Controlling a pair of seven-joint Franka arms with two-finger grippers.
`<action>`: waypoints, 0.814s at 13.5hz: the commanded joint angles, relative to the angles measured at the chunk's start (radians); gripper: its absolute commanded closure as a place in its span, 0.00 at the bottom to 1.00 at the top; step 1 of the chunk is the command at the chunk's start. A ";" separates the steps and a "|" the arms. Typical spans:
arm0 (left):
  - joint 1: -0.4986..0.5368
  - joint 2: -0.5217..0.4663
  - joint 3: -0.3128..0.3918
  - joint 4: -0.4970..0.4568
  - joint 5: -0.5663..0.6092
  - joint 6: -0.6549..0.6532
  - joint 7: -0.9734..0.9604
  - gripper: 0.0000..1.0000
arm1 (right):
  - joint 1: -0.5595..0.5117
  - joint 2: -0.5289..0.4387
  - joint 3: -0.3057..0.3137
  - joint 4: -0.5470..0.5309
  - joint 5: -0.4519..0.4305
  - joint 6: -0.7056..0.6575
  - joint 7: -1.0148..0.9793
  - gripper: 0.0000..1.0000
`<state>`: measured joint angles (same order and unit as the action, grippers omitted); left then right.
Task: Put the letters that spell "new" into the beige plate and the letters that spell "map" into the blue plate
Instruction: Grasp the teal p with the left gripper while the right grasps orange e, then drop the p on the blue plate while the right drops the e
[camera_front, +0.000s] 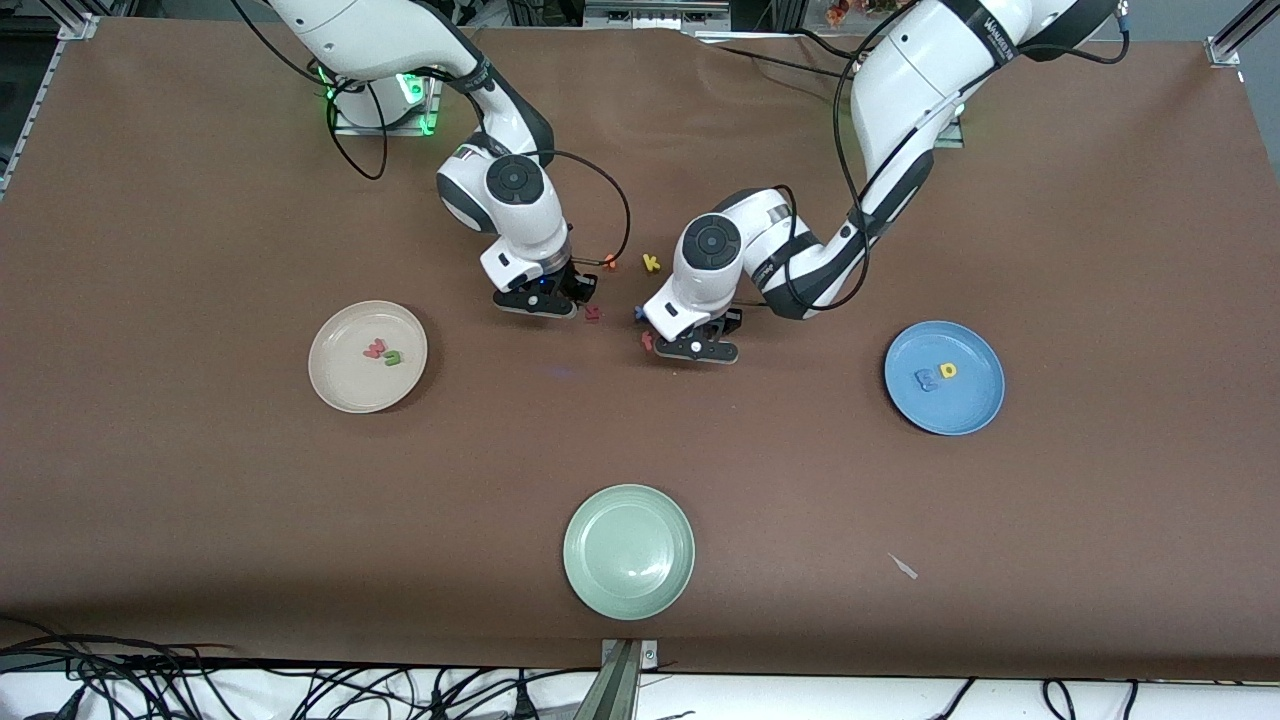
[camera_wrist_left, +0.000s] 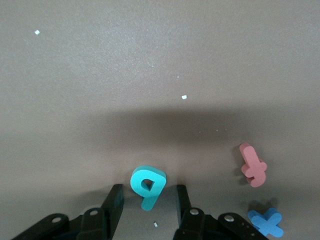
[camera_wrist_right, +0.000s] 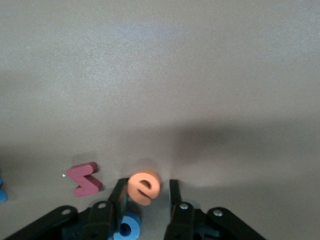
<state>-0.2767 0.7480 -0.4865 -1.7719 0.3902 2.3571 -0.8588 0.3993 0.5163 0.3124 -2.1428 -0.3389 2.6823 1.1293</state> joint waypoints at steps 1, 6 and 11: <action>-0.016 0.021 0.009 0.020 0.019 -0.004 -0.023 0.65 | -0.002 0.004 -0.001 -0.005 -0.028 0.008 0.021 0.64; -0.015 0.021 0.009 0.020 0.021 -0.004 -0.034 0.81 | -0.004 -0.013 -0.016 -0.008 -0.057 -0.004 -0.011 0.83; -0.015 0.019 0.009 0.020 0.024 -0.002 -0.034 0.91 | -0.048 -0.128 -0.068 -0.002 -0.043 -0.185 -0.262 0.84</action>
<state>-0.2768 0.7468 -0.4865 -1.7675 0.3902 2.3551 -0.8739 0.3836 0.4623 0.2581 -2.1315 -0.3796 2.5733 0.9700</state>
